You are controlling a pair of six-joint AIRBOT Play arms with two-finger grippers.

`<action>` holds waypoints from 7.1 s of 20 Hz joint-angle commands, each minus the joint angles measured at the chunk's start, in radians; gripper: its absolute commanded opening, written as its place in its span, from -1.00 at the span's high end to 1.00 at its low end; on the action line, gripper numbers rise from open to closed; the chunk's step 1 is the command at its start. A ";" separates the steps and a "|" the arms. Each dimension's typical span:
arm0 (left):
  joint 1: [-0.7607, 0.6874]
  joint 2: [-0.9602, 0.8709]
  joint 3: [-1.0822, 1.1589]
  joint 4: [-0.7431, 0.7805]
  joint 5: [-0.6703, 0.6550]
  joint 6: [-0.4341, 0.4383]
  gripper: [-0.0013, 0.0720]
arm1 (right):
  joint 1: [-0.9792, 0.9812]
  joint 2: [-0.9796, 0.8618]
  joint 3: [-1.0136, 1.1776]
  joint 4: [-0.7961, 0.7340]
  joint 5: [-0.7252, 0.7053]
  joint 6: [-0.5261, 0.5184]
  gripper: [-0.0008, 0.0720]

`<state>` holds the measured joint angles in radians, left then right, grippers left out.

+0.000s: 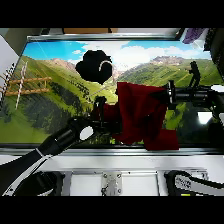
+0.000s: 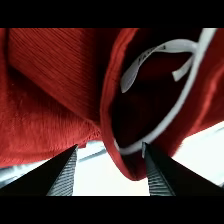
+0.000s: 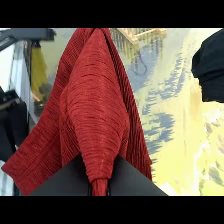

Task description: Fold the clothes and pants, and hang the long-sleeved shirts on hangers.

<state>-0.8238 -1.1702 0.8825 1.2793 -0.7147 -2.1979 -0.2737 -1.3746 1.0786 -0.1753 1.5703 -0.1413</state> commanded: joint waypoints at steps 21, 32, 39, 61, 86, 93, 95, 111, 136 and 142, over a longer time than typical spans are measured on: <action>0.289 0.199 0.000 0.129 -0.176 0.003 0.91 | 0.054 0.164 0.001 0.226 -0.005 0.329 0.94; 0.478 0.199 0.000 0.132 -0.189 0.089 0.91 | 0.083 0.215 0.001 0.189 0.000 0.419 0.94; 0.489 0.199 0.003 0.090 -0.164 0.134 0.91 | 0.088 0.219 0.001 0.157 -0.011 0.419 0.94; 0.596 0.186 0.555 0.090 -0.554 0.458 0.92 | 0.098 0.258 -0.240 0.113 0.020 0.280 0.94; 0.172 0.186 0.747 0.317 -0.732 0.278 0.91 | 0.419 0.277 -0.275 0.450 -0.213 0.156 0.94; 0.101 0.090 0.900 0.326 -0.867 0.324 0.91 | 0.418 0.277 -0.275 0.512 -0.213 0.156 0.94; 0.101 0.087 0.907 0.326 -0.892 0.344 0.86 | 0.418 0.277 -0.275 0.527 -0.212 0.156 0.94; 0.101 0.311 0.906 0.563 -0.777 0.267 -0.56 | 0.377 0.277 -0.272 0.684 -0.202 0.197 0.94; 0.101 0.092 0.582 0.562 -0.433 0.256 0.91 | -0.667 0.447 0.198 0.602 -1.166 -0.094 0.94; 0.120 0.040 0.582 0.552 -0.437 0.256 0.91 | -0.668 0.341 0.432 0.605 -1.309 -0.258 0.94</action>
<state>-0.7139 -1.1084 1.4651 1.8397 -1.1503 -1.9411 -0.9386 -0.9909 1.4086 0.4366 0.3786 -0.3000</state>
